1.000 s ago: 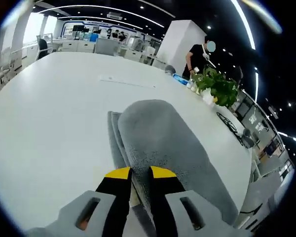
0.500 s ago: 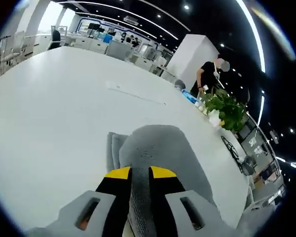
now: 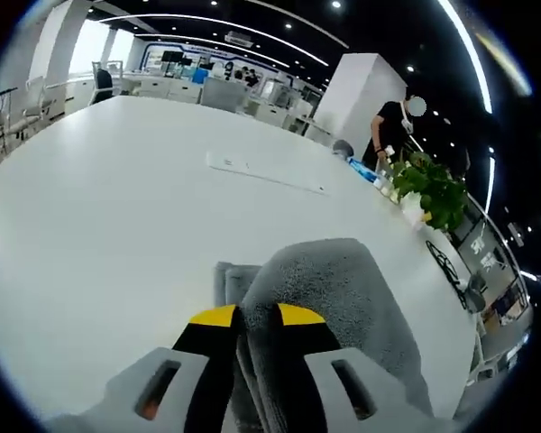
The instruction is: Fold the towel on the table until its edges align and the towel forms a compact rectangular stack.
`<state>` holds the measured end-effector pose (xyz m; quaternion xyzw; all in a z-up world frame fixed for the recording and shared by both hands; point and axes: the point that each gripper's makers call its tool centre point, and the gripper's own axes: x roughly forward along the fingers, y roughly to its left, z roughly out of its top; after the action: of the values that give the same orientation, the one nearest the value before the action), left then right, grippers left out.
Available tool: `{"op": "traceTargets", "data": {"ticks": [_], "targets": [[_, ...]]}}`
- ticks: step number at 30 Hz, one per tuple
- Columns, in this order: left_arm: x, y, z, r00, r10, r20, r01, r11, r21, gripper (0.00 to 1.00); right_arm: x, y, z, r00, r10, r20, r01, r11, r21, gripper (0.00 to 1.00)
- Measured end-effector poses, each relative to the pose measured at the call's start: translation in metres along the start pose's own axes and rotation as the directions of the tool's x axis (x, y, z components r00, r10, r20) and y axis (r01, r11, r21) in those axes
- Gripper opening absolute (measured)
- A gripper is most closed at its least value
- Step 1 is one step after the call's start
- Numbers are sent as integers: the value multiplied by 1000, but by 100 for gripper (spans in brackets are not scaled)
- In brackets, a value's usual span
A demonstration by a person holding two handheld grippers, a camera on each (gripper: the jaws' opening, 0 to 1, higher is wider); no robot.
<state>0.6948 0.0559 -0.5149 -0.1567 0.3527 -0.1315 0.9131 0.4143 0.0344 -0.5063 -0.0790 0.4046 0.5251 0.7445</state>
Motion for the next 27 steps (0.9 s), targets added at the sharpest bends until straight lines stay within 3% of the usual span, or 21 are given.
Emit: {"op": "traceTargets", "data": {"ticks": [3, 7, 8, 13, 15, 19, 21, 22, 27], "targets": [[-1, -4, 2, 1000, 1, 7, -1, 1000, 5, 11, 1, 0, 0, 1000, 1, -10, -1, 1000, -23, 0], [-11, -20, 1, 999, 42, 4, -42, 996, 78, 8, 0, 0, 0, 1000, 0, -12, 0, 999, -35, 0], [-11, -17, 2, 998, 55, 1, -55, 993, 102, 7, 0, 0, 0, 1000, 0, -9, 0, 1000, -26, 0], [-21, -24, 19, 992, 93, 86, -111, 968, 227, 6, -1, 1, 0, 1000, -8, -3, 8, 1000, -25, 0], [-23, -26, 29, 986, 94, 140, -136, 936, 325, 5, -1, 1, 0, 1000, -8, -6, 8, 999, -34, 0], [-37, -32, 26, 973, 153, 175, -215, 876, 432, 4, -1, 1, 0, 1000, -2, -10, 2, 999, -36, 0], [-35, -25, 21, 971, 184, 155, -238, 830, 504, 5, 1, 1, -1, 1000, -1, -12, 1, 999, -37, 0], [-33, -22, 14, 975, 184, 123, -221, 824, 522, 5, 1, 1, -1, 1000, -2, -12, 1, 999, -40, 0], [-21, -12, 0, 982, 171, 84, -191, 870, 456, 10, 0, 2, 1, 1000, 8, -3, -8, 999, -38, 0]]}}
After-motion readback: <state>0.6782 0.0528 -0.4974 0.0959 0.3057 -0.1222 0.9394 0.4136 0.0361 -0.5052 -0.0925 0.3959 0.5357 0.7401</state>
